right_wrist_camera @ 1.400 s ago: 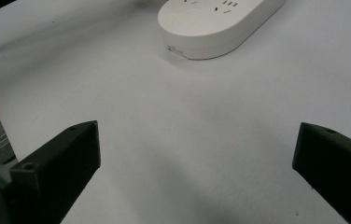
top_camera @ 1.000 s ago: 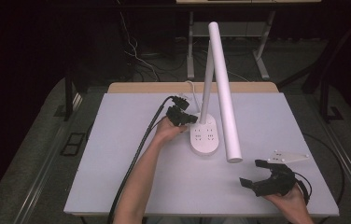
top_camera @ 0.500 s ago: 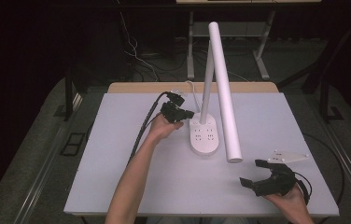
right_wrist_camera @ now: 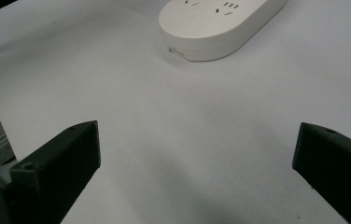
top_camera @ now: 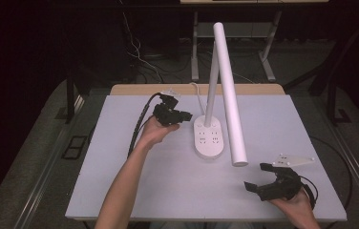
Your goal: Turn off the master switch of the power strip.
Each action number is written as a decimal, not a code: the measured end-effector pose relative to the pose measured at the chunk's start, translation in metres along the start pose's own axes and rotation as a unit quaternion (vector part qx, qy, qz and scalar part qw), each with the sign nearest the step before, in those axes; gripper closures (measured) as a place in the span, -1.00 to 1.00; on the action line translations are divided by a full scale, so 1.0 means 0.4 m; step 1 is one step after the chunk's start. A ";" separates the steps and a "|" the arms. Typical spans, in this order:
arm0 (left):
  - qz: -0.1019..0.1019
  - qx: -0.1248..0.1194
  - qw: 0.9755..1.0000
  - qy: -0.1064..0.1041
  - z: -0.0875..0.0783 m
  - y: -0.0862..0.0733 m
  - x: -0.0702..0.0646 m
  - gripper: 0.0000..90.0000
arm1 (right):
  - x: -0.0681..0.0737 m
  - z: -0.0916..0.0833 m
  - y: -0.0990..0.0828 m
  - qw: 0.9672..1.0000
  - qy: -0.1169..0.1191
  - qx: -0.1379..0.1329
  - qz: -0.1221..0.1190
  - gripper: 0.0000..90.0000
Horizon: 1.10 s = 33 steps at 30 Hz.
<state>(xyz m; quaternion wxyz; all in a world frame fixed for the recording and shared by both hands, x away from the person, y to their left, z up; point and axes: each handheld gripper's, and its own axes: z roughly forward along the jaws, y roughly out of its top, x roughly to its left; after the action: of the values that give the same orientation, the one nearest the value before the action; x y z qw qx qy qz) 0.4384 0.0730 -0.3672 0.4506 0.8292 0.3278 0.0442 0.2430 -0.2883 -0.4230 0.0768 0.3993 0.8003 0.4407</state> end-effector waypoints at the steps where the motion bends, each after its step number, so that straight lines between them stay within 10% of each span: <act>1: -0.001 -0.004 1.000 -0.005 -0.010 -0.003 0.002 0.55 | 0.000 0.001 0.000 1.000 -0.001 -0.001 -0.003 -0.99; 16: -0.017 -0.033 0.999 -0.027 -0.113 -0.059 -0.016 -0.96 | -0.001 0.002 0.000 1.000 0.000 -0.001 -0.002 -0.99; 33: -0.009 -0.034 0.999 -0.029 -0.182 -0.144 -0.068 -1.00 | 0.000 0.000 0.000 1.000 -0.001 -0.001 -0.003 -0.99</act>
<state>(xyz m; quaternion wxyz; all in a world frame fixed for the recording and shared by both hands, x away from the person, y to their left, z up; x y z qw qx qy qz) 0.3614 0.1312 -0.3631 0.4881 0.8113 0.3205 0.0273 0.2431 -0.2882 -0.4229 0.0798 0.3972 0.8011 0.4406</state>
